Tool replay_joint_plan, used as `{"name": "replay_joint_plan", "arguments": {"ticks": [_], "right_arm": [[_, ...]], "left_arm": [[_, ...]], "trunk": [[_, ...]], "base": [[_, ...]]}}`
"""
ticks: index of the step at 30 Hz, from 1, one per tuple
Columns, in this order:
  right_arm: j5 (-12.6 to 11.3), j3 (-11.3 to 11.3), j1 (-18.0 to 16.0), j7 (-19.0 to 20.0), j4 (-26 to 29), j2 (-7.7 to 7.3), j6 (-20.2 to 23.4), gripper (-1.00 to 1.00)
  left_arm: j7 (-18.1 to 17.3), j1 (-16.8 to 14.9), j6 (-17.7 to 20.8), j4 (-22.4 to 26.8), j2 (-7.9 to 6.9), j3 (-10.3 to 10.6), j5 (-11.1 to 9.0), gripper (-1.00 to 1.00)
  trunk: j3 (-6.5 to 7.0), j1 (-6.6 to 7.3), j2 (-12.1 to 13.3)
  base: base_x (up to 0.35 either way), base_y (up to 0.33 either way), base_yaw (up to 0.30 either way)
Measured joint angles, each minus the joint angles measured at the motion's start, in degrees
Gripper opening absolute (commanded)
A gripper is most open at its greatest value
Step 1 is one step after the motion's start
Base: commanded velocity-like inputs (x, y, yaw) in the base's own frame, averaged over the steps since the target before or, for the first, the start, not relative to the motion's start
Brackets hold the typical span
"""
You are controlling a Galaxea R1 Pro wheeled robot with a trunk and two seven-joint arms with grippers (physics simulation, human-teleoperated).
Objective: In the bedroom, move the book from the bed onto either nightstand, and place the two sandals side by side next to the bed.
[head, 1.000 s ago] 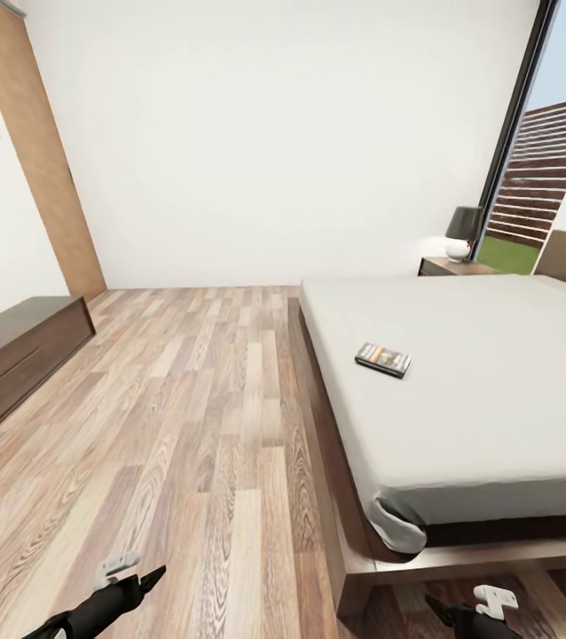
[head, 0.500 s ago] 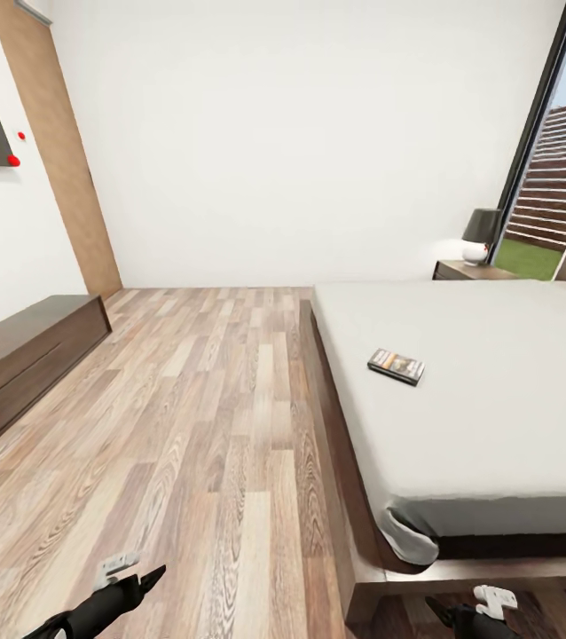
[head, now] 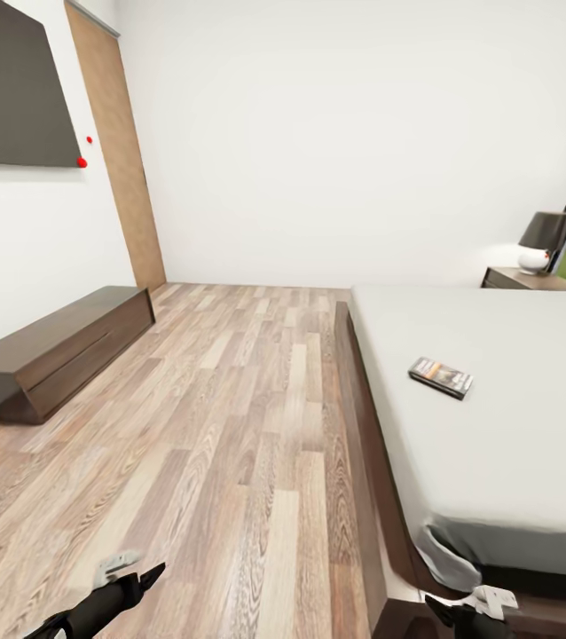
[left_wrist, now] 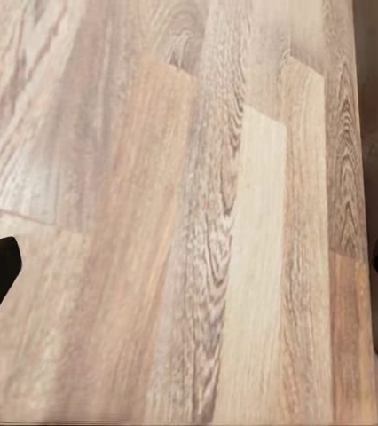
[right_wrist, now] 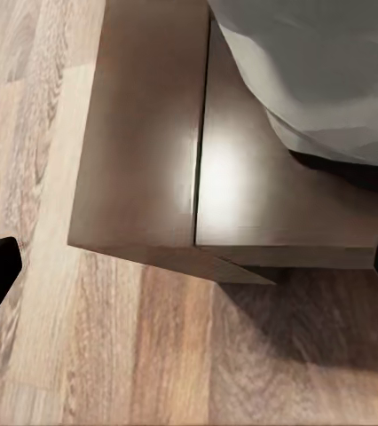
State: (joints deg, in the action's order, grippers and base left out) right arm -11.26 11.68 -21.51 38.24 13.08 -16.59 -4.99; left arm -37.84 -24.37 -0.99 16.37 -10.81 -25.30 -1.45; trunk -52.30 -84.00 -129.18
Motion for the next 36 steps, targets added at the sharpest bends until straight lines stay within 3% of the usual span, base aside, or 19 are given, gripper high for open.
{"name": "replay_joint_plan", "arguments": {"ticks": [36], "right_arm": [[0.18, -0.03, 0.0, 0.0, 0.0, 0.0, 0.0, 1.0]], "left_arm": [[0.0, 0.0, -0.05, 0.0, 0.0, 0.0, 0.0, 1.0]], "trunk": [[0.0, 0.0, 0.0]], "base": [[0.0, 0.0, 0.293]]}}
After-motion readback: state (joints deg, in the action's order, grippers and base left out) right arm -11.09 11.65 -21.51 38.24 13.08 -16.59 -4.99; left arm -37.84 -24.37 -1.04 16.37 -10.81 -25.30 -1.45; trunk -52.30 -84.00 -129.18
